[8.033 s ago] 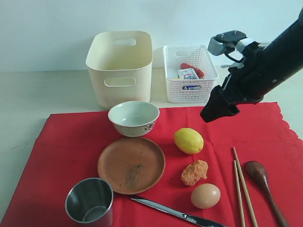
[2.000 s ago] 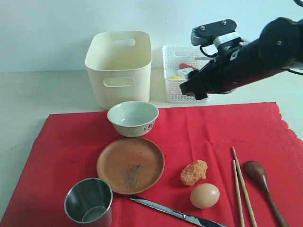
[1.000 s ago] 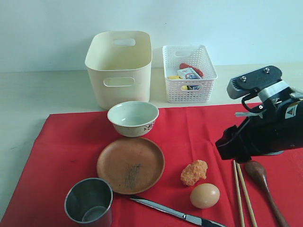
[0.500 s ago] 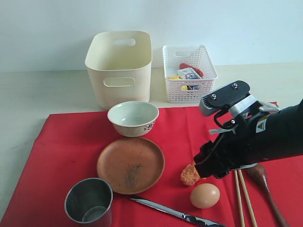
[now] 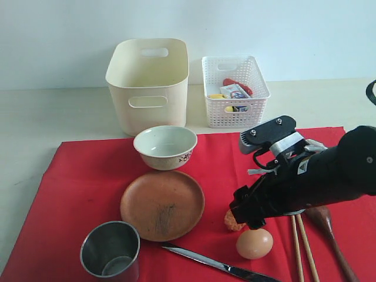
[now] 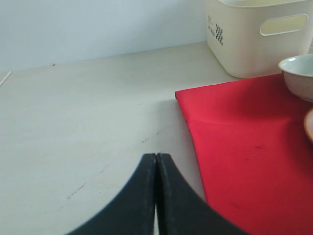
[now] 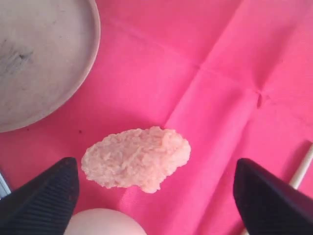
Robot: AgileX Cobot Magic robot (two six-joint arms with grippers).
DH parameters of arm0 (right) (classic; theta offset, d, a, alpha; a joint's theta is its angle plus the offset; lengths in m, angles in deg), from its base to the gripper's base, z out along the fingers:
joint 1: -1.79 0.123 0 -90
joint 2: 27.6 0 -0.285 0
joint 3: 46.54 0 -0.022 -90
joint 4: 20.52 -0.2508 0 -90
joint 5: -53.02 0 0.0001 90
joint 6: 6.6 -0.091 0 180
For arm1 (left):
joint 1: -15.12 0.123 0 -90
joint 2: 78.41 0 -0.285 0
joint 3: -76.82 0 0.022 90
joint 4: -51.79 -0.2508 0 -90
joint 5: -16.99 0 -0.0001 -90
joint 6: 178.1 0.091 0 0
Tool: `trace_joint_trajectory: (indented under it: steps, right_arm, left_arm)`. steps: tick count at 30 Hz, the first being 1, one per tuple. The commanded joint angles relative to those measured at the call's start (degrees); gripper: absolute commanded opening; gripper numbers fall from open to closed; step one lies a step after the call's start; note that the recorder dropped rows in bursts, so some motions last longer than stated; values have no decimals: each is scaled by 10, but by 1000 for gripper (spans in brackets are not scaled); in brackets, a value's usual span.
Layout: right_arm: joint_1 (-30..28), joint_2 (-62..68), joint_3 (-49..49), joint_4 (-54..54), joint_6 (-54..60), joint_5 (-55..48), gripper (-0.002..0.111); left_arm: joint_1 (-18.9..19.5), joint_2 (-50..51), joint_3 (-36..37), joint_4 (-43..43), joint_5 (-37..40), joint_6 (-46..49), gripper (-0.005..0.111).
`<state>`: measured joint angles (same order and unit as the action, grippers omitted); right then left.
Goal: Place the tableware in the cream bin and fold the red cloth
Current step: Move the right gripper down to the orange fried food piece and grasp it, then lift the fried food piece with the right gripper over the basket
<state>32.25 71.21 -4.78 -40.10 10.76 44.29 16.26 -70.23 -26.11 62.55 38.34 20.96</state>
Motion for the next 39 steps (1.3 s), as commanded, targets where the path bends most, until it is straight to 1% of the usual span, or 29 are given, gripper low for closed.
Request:
trace_joint_trajectory:
  steps: [1,4,11,18,27,33,39]
  right_arm:
    - [29,20,-5,2,6,34,82]
    - [43,31,-9,2,6,54,82]
    - [43,74,-42,2,6,41,82]
    - [43,110,-44,2,3,44,82]
    - [43,99,-44,0,3,53,82]
    - [43,67,-44,3,3,10,82]
    - [43,78,-43,3,3,-2,82]
  left_arm:
    - [-2,-4,1,3,-1,2,0]
    - [-2,-4,1,3,-1,2,0]
    - [-2,-4,1,3,-1,2,0]
    - [-2,-4,1,3,-1,2,0]
    - [-2,-4,1,3,-1,2,0]
    - [-2,-4,1,3,-1,2,0]
    - [-2,-4,1,3,-1,2,0]
